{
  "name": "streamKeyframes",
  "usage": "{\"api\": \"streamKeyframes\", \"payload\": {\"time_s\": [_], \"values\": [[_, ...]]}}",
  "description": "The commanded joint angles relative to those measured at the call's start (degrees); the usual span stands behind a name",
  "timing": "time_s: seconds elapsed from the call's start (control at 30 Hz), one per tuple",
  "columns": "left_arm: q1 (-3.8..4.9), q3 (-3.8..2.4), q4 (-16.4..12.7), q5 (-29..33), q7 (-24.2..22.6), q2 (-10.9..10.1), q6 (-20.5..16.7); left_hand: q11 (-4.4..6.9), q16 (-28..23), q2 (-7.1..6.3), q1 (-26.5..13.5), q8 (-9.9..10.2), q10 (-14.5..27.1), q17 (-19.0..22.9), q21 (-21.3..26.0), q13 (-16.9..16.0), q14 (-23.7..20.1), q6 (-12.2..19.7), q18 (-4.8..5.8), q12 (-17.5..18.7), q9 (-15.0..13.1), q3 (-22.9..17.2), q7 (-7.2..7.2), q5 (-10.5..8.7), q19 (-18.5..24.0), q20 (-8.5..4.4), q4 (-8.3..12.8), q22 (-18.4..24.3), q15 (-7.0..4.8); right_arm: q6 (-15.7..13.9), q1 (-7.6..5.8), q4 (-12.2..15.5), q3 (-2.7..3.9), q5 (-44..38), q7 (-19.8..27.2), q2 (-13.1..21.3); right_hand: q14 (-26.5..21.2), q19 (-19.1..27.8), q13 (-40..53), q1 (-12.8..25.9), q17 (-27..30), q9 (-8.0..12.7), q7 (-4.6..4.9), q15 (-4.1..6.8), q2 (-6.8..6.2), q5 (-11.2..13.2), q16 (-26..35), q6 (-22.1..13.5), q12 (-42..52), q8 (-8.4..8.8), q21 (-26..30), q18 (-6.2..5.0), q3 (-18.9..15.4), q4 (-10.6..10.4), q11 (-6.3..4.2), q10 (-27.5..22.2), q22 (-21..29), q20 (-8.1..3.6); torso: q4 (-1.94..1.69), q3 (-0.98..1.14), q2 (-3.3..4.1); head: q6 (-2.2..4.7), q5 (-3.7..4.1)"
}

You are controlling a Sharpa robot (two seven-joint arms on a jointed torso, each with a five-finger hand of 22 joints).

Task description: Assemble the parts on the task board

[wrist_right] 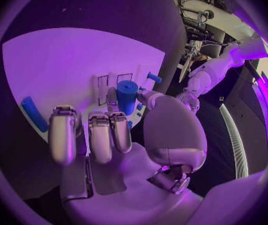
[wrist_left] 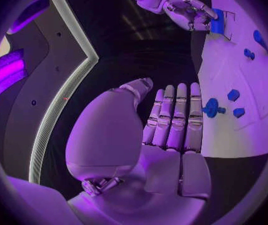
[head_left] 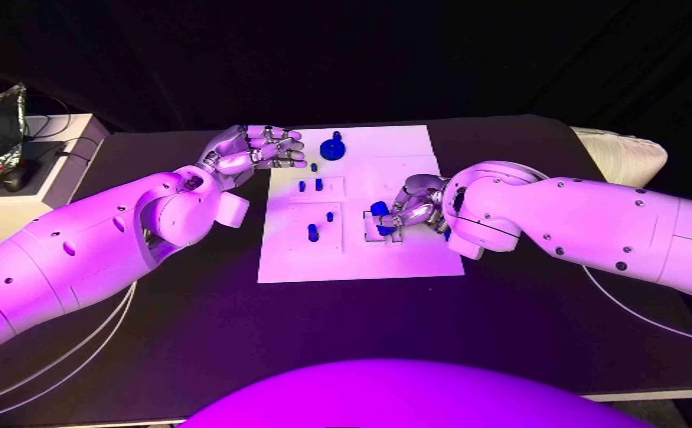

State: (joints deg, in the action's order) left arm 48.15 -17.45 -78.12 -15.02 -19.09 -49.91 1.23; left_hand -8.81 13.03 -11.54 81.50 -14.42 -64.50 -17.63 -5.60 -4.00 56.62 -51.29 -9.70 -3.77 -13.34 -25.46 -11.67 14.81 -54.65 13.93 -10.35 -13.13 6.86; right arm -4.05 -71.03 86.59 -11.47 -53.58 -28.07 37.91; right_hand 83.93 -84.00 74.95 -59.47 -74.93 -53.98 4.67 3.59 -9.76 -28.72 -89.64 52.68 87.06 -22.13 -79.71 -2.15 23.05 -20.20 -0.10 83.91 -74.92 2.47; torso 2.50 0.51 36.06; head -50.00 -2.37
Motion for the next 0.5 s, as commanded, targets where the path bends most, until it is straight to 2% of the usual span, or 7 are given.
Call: {"api": "streamKeyframes", "payload": {"time_s": [0.03,0.5], "values": [[-0.01,-0.05,-0.18,0.4,-0.25,0.02,1.0,-0.12,-0.37,0.04,-0.34,0.37,0.06,-0.05,0.18,0.08,0.02,0.24,-0.71,0.14,0.04,-0.05,-0.08,-0.25,-0.11,0.29,-0.31,0.05,0.33,0.4,0.14,-0.07,-0.01,-1.43,0.05,-0.2,6.07,-3.34,12.05,0.66,-15.07,-0.05,-0.44,0.14,0.08,0.32,-0.36,0.77,-0.28,0.12,0.36,0.18,8.48,8.4,0.01,3.77,-12.45,-0.17,0.02,0.04,0.01,0.0,-0.17],[0.0,-0.05,-0.24,0.41,-0.12,-0.13,1.03,-0.12,-0.37,0.04,-0.34,0.37,0.06,-0.05,0.18,0.08,0.02,0.24,-0.71,0.14,0.04,-0.05,-0.08,-0.25,-0.11,0.29,-0.31,0.05,0.33,1.45,0.27,-0.3,-0.01,-1.8,0.02,-0.62,6.07,-3.34,12.02,1.58,-15.07,-0.18,-0.39,0.08,-0.24,1.58,-0.36,0.91,-0.33,0.29,0.3,0.19,8.41,8.48,0.08,3.74,-12.47,-0.11,0.01,0.01,0.0,0.0,-0.46]]}}
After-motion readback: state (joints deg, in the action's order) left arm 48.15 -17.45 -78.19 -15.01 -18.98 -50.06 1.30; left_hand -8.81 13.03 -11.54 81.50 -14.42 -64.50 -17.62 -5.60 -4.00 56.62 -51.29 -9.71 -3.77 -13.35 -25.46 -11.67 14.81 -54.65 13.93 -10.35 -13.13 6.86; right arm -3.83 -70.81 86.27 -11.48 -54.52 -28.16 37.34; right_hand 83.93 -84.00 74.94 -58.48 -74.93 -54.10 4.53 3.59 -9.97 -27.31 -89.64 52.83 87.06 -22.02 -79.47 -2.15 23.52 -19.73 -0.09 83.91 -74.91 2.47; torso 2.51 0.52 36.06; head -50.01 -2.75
